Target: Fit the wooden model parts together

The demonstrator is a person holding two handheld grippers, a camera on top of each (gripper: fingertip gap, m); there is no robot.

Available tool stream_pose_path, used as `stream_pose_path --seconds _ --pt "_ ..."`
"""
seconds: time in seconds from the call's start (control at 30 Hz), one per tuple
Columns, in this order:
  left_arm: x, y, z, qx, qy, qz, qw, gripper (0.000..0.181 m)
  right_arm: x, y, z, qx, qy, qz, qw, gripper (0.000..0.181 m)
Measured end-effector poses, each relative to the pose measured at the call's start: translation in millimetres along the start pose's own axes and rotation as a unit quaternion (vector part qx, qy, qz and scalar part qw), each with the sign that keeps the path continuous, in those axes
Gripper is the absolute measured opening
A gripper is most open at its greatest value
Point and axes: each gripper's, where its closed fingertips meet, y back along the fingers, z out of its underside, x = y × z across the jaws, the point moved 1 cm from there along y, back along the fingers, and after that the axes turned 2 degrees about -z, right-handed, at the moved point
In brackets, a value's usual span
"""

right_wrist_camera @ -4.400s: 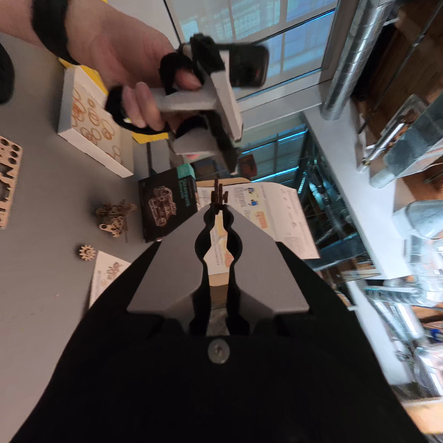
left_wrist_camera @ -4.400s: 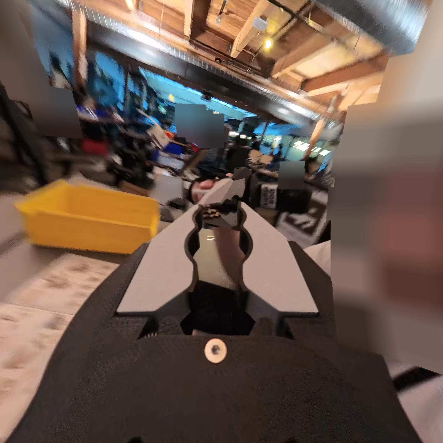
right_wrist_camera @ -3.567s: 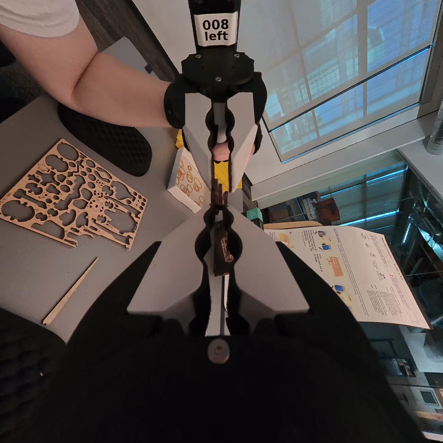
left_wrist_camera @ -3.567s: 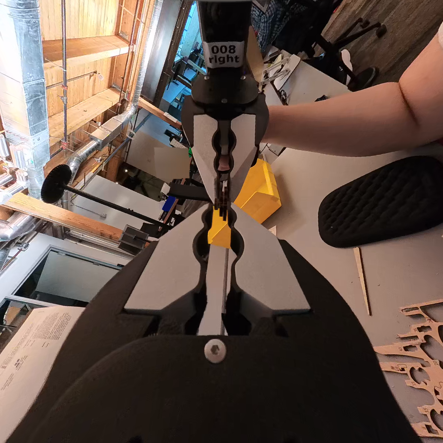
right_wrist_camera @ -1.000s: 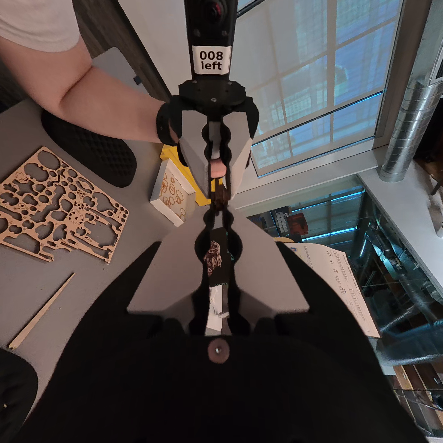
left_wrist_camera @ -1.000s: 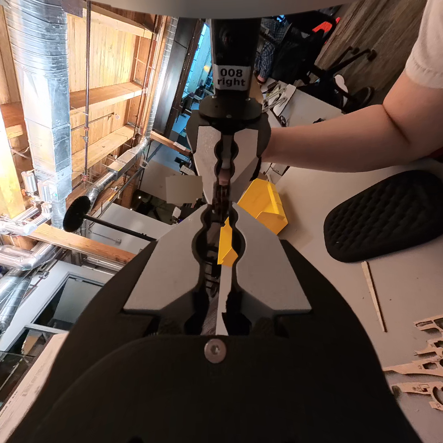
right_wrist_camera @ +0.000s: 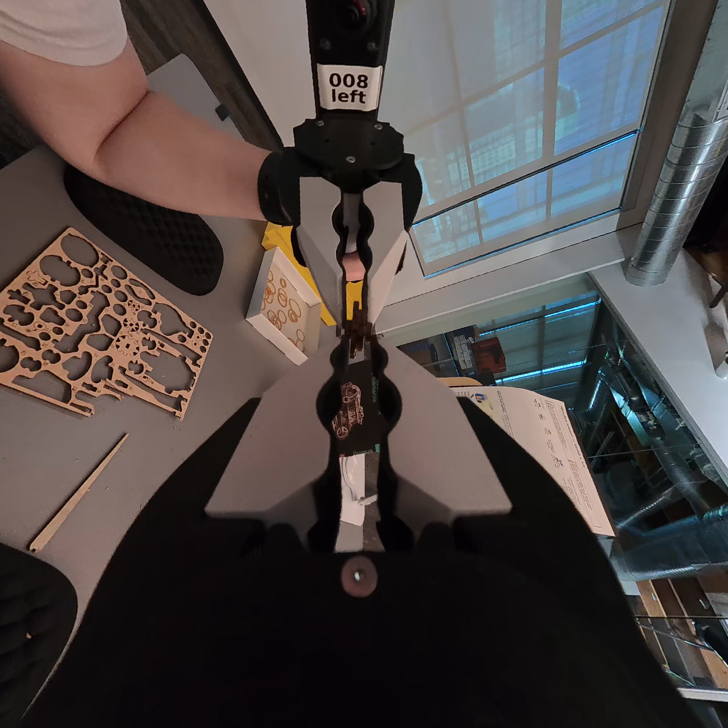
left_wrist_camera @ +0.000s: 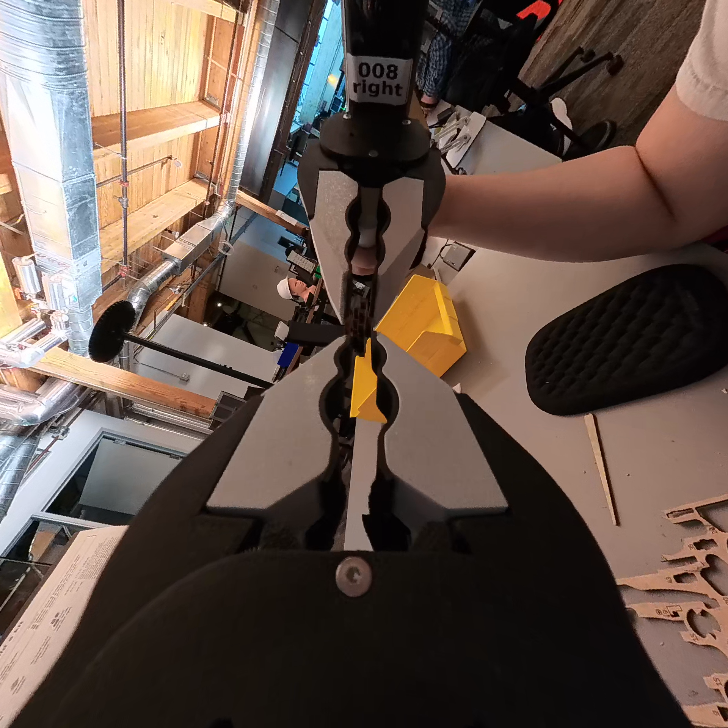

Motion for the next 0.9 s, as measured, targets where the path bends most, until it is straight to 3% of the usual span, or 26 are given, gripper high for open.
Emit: stream_pose_path --seconds 0.4,0.9 --pt "5.2 -5.3 5.3 -0.011 0.007 0.012 1.0 0.007 -5.3 0.8 6.9 -0.018 -0.012 -0.022 1.0 0.01" --pt "7.6 -5.4 0.9 0.008 0.03 0.019 0.999 0.01 -9.8 5.2 1.3 0.036 -0.05 -0.058 0.996 0.01"
